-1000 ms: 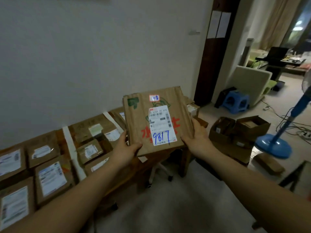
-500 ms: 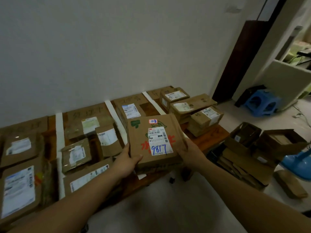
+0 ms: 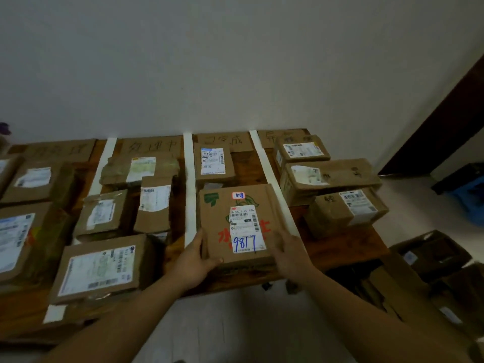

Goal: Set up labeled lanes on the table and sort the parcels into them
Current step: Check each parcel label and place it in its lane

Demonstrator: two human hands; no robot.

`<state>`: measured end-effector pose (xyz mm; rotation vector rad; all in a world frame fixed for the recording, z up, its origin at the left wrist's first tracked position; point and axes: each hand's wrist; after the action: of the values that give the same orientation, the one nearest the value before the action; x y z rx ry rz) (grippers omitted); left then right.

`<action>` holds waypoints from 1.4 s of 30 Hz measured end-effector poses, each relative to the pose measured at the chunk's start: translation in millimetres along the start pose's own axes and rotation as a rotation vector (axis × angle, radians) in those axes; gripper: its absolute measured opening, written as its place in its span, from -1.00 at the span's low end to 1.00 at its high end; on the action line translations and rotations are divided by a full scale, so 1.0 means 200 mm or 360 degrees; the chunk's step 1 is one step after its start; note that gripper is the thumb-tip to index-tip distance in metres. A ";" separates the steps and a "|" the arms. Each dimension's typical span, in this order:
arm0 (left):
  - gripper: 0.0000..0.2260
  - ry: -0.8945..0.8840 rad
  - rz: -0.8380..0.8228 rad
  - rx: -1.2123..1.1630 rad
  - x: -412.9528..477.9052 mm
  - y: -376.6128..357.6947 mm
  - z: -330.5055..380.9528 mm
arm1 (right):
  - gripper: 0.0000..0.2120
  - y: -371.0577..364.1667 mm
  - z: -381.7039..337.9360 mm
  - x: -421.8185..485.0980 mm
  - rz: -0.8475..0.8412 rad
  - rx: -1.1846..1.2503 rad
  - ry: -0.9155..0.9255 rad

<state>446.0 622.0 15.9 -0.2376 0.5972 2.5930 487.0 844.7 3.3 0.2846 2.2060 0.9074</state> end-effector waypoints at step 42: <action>-0.34 0.0366 0.1179 0.0409 -2.10 2.45 -0.52 | -0.47 -1.44 -2.18 -1.58 -0.0439 -0.0550 0.1486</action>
<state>586.1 16.9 215.9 -0.2674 1.2947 3.1565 429.0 267.3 192.0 -0.7362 2.7144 1.4145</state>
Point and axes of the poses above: each hand's wrist, its own x-axis towards the middle knuckle, its own y-axis out of the back of the hand, z = x × y, and after that the axes turned 14 degrees about -y, right-handed
